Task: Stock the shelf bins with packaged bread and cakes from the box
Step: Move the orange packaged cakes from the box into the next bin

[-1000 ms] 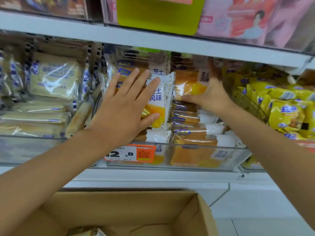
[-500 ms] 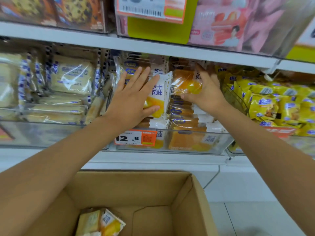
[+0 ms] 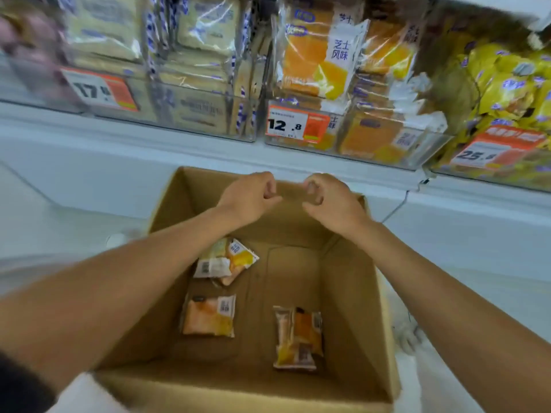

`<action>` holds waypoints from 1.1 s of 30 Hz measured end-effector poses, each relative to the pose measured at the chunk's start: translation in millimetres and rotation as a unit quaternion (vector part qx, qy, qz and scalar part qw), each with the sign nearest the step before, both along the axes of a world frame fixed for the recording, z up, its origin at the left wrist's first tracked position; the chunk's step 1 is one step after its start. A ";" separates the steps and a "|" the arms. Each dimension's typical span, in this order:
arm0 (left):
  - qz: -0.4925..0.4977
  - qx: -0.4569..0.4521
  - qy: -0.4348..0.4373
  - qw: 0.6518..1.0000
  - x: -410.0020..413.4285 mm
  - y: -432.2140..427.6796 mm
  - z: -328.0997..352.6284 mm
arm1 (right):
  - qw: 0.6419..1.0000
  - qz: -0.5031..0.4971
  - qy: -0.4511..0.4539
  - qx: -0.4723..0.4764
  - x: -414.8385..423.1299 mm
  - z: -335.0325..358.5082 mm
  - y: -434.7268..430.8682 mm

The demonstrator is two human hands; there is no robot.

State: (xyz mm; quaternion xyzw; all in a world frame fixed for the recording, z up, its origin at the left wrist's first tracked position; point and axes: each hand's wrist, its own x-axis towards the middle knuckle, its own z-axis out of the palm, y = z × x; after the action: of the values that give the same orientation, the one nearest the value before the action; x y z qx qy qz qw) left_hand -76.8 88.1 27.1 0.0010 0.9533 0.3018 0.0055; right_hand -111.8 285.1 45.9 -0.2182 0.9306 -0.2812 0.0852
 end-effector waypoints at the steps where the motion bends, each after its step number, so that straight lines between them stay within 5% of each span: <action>1: 0.009 0.001 -0.034 0.999 8.5 -4.9 -18.4 | 0.999 -0.001 -0.026 0.019 8.9 -23.2 -3.1; 5: 0.037 0.026 -0.154 0.987 34.4 -23.7 -88.0 | 0.973 -0.008 -0.195 0.121 38.9 -118.1 2.5; 11: 0.083 0.098 -0.250 0.960 66.0 -33.5 -168.6 | 0.850 -0.100 -0.468 0.221 76.5 -219.1 19.0; 13: 0.094 0.125 -0.271 0.950 75.3 -34.3 -185.1 | 0.838 -0.105 -0.465 0.265 88.9 -245.8 19.7; 17: 0.134 0.148 -0.290 0.936 85.2 -35.8 -205.4 | 0.876 -0.142 -0.401 0.228 87.9 -270.5 3.3; 21: 0.181 0.191 -0.308 0.914 89.2 -40.1 -213.4 | 0.915 -0.036 -0.380 0.133 64.5 -274.8 -22.6; 24: 0.204 0.195 -0.319 0.905 93.5 -43.7 -213.3 | 0.926 -0.004 -0.343 0.158 52.5 -291.4 -28.0; 27: 0.219 0.205 -0.329 0.895 96.7 -47.6 -212.4 | 0.921 -0.102 -0.341 0.156 52.4 -309.7 -23.6; 33: 0.250 0.228 -0.336 0.879 93.9 -47.5 -212.5 | 0.868 -0.281 -0.408 -0.044 58.0 -298.0 -39.1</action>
State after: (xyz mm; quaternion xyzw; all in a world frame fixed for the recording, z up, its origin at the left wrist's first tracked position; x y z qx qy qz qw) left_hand 17.1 40.7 -185.5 -0.3380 0.7675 0.4842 0.2494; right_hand -53.8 246.0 -252.1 0.1835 0.8218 -0.3977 0.3645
